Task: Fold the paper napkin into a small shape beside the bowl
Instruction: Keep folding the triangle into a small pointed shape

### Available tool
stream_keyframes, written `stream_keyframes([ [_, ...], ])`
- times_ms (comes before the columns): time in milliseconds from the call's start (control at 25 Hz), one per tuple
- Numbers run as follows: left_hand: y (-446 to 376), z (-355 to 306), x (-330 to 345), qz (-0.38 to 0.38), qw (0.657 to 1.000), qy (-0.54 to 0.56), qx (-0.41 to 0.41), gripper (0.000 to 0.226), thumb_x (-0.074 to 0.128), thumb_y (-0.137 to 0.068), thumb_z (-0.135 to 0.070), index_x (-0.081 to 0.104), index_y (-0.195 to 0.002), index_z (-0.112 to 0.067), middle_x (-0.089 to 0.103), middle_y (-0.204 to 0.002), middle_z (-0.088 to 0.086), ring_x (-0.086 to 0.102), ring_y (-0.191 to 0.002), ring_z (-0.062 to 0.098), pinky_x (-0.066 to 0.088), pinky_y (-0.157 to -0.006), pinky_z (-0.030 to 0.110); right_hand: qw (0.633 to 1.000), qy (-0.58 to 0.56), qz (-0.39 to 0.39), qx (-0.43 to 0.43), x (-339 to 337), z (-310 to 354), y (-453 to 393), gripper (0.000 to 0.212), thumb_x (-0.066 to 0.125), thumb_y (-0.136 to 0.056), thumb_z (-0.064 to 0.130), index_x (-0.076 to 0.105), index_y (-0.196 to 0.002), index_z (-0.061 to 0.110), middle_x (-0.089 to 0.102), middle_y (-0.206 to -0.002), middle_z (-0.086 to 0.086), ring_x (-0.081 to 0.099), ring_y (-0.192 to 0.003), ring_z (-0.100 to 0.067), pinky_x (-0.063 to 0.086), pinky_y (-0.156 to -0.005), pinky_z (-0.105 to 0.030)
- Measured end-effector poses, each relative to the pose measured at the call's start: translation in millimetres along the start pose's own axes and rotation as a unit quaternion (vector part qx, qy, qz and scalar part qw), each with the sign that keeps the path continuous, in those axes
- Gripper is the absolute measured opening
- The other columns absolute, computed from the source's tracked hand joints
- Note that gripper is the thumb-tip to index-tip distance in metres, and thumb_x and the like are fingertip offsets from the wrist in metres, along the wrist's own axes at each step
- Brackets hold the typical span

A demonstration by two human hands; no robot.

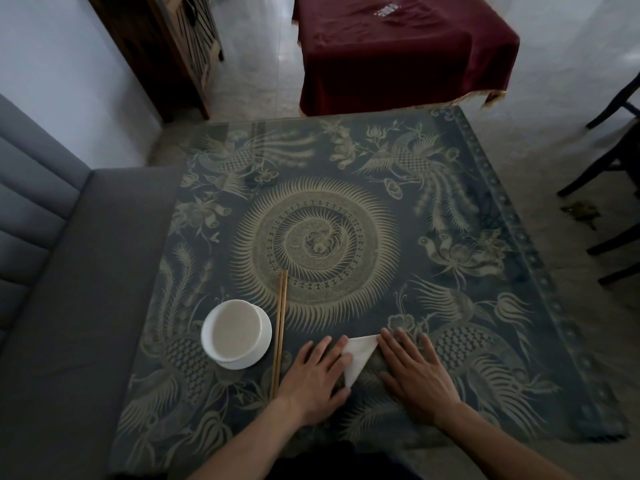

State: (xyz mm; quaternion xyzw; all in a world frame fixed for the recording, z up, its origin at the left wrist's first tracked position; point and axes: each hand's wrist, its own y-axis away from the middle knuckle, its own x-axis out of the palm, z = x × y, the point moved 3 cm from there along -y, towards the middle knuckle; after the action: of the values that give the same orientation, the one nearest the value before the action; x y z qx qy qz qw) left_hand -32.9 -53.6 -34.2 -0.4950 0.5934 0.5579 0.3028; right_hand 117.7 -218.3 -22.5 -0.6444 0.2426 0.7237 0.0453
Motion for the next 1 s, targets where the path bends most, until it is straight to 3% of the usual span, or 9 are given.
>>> stream_keyframes([
  [120, 0, 0, 0, 0.003, 1.000, -0.002, -0.001, 0.066, 0.024, -0.094, -0.057, 0.012, -0.151, -0.027, -0.010, -0.163, -0.005, -0.008, -0.148, 0.023, -0.001, -0.118, 0.048, 1.000, -0.024, -0.013, 0.012, -5, -4, 1, 0.063, 0.026, -0.097, 0.050, 0.034, -0.148, 0.015, 0.028, -0.155, 0.001, 0.005, -0.146, -0.022, 0.006, -0.112, -0.055],
  [280, 2, -1, -3, 0.000, 1.000, 0.004, 0.000, 0.068, 0.025, -0.093, -0.058, 0.010, -0.152, -0.026, -0.011, -0.163, -0.004, -0.007, -0.148, 0.023, 0.000, -0.118, 0.048, 0.999, -0.040, -0.001, -0.027, -8, 12, -9, 0.062, 0.028, -0.098, 0.047, 0.028, -0.151, 0.014, 0.023, -0.158, -0.003, 0.013, -0.146, -0.025, 0.008, -0.113, -0.047],
  [440, -2, -2, -8, -0.042, 0.999, 0.001, 0.017, 0.067, 0.027, -0.097, -0.052, 0.015, -0.154, -0.019, 0.003, -0.164, 0.000, 0.006, -0.148, 0.019, 0.008, -0.119, 0.046, 0.996, -0.017, 0.028, -0.083, -1, 17, -20, 0.063, 0.024, -0.100, 0.045, 0.007, -0.154, 0.016, 0.000, -0.161, -0.001, -0.007, -0.146, -0.020, -0.007, -0.118, -0.046],
  [640, -18, -16, -4, -0.014, 0.999, -0.007, 0.041, 0.071, 0.015, -0.097, -0.055, -0.003, -0.154, -0.017, -0.010, -0.163, 0.000, -0.016, -0.147, 0.013, -0.002, -0.119, 0.046, 0.995, -0.013, 0.050, -0.084, -2, 14, -22, 0.067, 0.020, -0.099, 0.052, 0.004, -0.154, 0.017, -0.001, -0.160, 0.000, -0.007, -0.146, -0.021, -0.003, -0.114, -0.055],
  [800, -12, -18, 6, -0.006, 0.999, -0.011, 0.042, 0.072, 0.018, -0.098, -0.054, -0.014, -0.153, -0.019, -0.018, -0.161, 0.001, -0.023, -0.145, 0.014, -0.007, -0.118, 0.048, 0.993, -0.029, 0.065, -0.095, 3, 14, -25, 0.073, 0.027, -0.099, 0.052, -0.011, -0.152, 0.020, -0.018, -0.159, 0.003, -0.022, -0.143, -0.020, -0.017, -0.116, -0.044],
  [920, -5, -18, 6, -0.018, 0.998, -0.012, 0.051, 0.076, 0.027, -0.098, -0.053, -0.010, -0.154, -0.017, -0.012, -0.162, 0.003, -0.020, -0.146, 0.016, -0.008, -0.115, 0.048, 0.992, -0.033, 0.072, -0.102, 4, 12, -24, 0.078, 0.028, -0.097, 0.057, -0.016, -0.151, 0.022, -0.024, -0.157, 0.004, -0.027, -0.142, -0.018, -0.020, -0.115, -0.041],
  [1000, 4, -16, 9, -0.033, 0.996, -0.036, 0.074, 0.076, 0.032, -0.097, -0.053, -0.001, -0.155, -0.015, -0.001, -0.163, 0.004, -0.008, -0.148, 0.018, -0.001, -0.114, 0.048, 0.991, -0.035, 0.075, -0.105, 4, 12, -24, 0.082, 0.030, -0.094, 0.060, -0.016, -0.151, 0.022, -0.025, -0.157, 0.004, -0.027, -0.142, -0.017, -0.018, -0.115, -0.041],
])
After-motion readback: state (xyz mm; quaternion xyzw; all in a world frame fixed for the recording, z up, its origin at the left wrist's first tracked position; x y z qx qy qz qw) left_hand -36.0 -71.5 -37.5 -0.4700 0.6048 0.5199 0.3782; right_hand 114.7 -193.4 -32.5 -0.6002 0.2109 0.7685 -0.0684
